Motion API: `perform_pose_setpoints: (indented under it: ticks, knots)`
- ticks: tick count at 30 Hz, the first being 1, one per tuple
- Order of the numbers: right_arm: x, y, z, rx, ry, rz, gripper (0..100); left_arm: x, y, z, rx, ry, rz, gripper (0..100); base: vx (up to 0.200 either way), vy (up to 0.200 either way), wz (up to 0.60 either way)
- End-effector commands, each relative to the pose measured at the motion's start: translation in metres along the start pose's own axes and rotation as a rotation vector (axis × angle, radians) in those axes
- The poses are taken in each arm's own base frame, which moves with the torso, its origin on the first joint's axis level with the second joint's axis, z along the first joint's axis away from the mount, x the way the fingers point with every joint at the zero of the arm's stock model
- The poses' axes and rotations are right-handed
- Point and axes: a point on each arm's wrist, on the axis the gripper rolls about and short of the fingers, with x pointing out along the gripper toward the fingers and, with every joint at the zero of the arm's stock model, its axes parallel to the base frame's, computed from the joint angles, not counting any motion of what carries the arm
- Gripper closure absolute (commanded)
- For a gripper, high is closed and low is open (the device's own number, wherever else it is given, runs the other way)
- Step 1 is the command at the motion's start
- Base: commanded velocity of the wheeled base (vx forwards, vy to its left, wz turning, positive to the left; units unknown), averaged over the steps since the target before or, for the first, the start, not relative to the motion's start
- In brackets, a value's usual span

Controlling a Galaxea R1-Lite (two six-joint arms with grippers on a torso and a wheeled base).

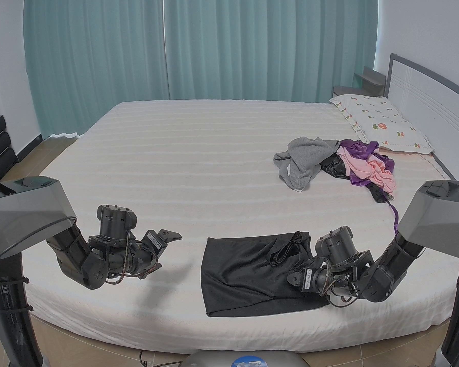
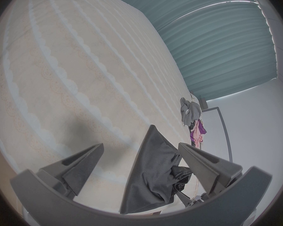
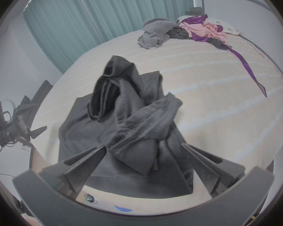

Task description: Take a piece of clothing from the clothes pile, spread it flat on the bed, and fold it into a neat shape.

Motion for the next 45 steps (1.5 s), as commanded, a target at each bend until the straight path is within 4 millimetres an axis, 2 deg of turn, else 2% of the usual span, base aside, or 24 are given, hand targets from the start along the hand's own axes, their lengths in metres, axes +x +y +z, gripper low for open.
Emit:
perform_pose_setpoints:
  ticks: [1,4,13,17,22,26,31,37,41,45]
  knots:
    - [0.005,-0.011,-0.001,0.001,0.02,-0.041,0,0.001,0.0,0.0,0.0,0.001,0.002,0,0.0,0.0,0.0]
    - [0.003,-0.019,-0.001,0.01,0.025,-0.058,0,0.001,0.0,0.0,0.0,0.001,0.002,0,0.0,0.0,0.0]
    - [-0.025,-0.068,-0.011,0.022,0.079,-0.149,0,0.001,0.0,0.0,0.0,0.001,0.002,0,0.0,0.0,0.0]
    - [-0.036,-0.085,-0.007,0.063,0.051,-0.152,0,0.001,0.0,0.0,0.0,0.001,0.002,0,0.0,0.0,0.0]
    - [-0.05,-0.09,0.0,0.082,-0.002,-0.099,0,0.001,0.001,-0.001,-0.001,0.0,0.004,0,0.0,0.0,0.0]
    - [-0.065,-0.076,0.01,0.081,-0.042,0.032,0,0.001,0.001,0.0,-0.001,-0.001,0.004,0,0.0,0.0,0.0]
    - [-0.062,-0.044,0.018,0.092,-0.048,0.158,0,0.001,0.0,-0.001,0.0,0.0,0.004,0,0.0,0.0,0.0]
    - [-0.042,-0.003,0.022,0.1,-0.027,0.25,0,0.001,0.001,0.0,-0.001,-0.001,0.004,0,0.0,0.0,0.0]
    - [-0.02,0.015,0.015,0.073,0.003,0.266,0,0.001,0.001,0.0,-0.001,-0.003,0.005,0,0.0,0.0,0.0]
    - [-0.007,0.029,0.01,0.061,0.022,0.284,0,0.002,0.001,-0.001,0.001,0.0,0.007,0,0.0,0.0,0.0]
